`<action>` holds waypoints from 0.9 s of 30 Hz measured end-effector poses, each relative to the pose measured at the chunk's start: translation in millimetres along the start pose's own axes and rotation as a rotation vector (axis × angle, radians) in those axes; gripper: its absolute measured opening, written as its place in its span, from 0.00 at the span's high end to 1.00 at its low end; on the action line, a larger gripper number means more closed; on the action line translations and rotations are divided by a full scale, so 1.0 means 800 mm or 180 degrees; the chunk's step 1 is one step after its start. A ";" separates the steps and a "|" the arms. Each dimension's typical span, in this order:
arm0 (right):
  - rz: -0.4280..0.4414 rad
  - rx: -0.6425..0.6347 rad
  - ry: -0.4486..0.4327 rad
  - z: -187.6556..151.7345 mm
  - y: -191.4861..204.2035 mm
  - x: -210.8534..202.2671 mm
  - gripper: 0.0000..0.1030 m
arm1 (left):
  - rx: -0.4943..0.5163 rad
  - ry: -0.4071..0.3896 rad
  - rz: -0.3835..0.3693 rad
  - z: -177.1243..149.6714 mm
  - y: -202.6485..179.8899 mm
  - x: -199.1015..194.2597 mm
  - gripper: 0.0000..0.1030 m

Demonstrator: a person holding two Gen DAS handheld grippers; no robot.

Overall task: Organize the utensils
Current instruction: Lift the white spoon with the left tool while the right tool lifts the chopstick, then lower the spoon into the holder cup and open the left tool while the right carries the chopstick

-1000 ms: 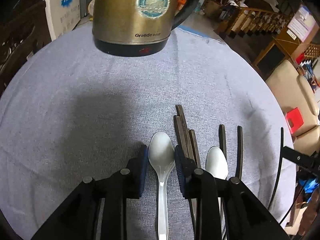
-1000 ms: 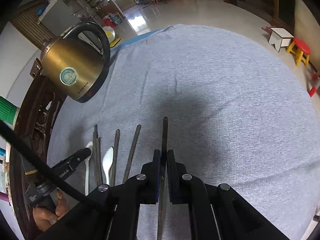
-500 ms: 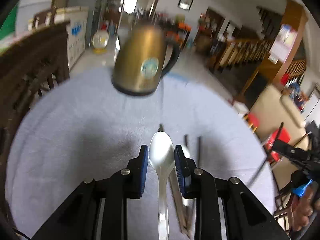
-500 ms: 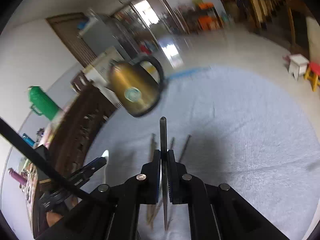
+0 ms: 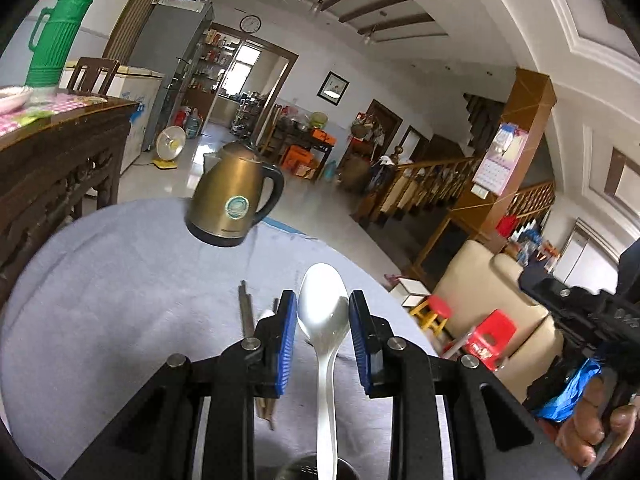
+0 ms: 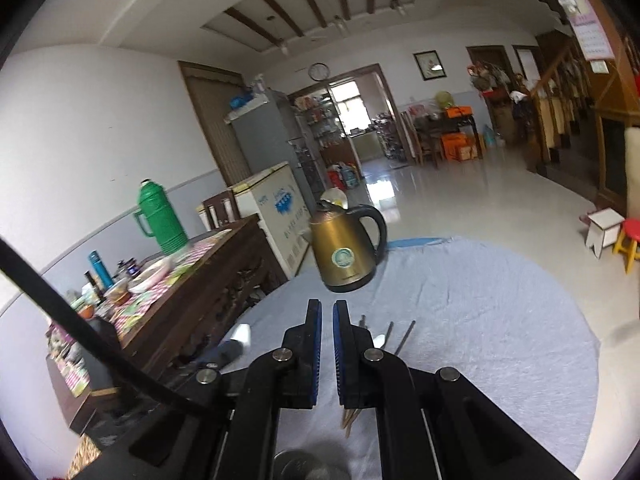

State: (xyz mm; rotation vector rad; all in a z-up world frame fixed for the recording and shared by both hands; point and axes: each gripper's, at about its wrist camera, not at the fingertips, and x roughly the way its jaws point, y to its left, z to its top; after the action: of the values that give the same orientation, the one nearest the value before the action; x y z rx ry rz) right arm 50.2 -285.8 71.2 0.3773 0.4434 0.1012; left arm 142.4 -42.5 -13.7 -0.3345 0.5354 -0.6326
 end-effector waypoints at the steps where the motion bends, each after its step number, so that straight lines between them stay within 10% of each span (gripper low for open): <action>1: 0.0003 -0.0017 0.0009 -0.001 0.005 -0.009 0.94 | 0.0008 -0.0012 0.0019 -0.004 -0.002 0.001 0.73; 7: -0.0275 0.0002 0.0363 -0.019 -0.022 0.006 0.91 | -0.0117 0.0079 0.0049 -0.024 0.001 -0.004 0.73; 10: -0.0431 0.0142 0.1043 -0.055 -0.069 0.062 0.69 | -0.0087 0.0077 0.0049 -0.026 -0.001 -0.008 0.73; 18: -0.0216 0.0442 0.2042 -0.167 -0.112 0.115 0.69 | 0.0015 0.0084 0.0031 -0.027 -0.005 -0.007 0.73; 27: -0.0296 0.0346 0.2116 -0.195 -0.105 0.163 0.64 | -0.0106 0.0155 0.0070 -0.041 0.007 0.000 0.73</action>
State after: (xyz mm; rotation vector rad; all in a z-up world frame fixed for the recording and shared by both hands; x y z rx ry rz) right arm 100.9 -288.5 -142.9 0.4254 1.1253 0.1114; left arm 126.7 -42.6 -43.1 -0.3450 0.5961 -0.6124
